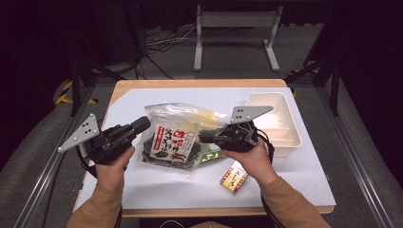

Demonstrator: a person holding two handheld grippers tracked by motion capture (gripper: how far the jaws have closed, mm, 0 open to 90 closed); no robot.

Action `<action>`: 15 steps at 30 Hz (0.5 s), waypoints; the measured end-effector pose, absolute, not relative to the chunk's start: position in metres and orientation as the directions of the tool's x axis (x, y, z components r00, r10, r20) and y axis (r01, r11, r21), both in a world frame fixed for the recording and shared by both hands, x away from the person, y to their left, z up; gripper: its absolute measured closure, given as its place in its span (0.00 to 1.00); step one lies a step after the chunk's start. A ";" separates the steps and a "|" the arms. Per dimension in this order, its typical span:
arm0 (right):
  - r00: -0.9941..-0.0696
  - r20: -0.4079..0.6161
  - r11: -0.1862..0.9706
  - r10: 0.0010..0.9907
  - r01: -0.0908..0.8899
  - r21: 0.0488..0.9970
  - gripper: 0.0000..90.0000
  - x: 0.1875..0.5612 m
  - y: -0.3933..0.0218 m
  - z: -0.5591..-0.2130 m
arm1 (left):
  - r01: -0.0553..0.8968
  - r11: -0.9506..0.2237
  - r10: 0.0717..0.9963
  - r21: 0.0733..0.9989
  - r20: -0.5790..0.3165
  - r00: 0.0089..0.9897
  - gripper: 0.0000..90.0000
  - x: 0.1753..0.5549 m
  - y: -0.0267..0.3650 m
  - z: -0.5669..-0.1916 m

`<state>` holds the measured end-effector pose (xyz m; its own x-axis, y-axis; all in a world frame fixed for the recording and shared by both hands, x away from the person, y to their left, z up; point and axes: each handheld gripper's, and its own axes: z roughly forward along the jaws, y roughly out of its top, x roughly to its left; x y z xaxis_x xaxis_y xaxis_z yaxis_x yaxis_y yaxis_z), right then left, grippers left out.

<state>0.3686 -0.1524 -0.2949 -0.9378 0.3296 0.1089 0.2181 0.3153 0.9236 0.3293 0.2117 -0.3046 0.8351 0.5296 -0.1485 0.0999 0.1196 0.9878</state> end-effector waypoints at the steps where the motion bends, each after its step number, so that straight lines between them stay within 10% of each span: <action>1: -0.937 0.108 0.318 0.333 0.219 0.923 0.92 0.369 -0.154 -0.293 | 0.104 0.125 0.524 0.987 -0.155 0.838 1.00 0.330 0.213 -0.305; 15: -0.914 0.076 0.361 0.399 0.233 0.903 0.92 0.371 -0.173 -0.265 | 0.129 0.091 0.548 0.987 -0.158 0.821 0.90 0.333 0.218 -0.309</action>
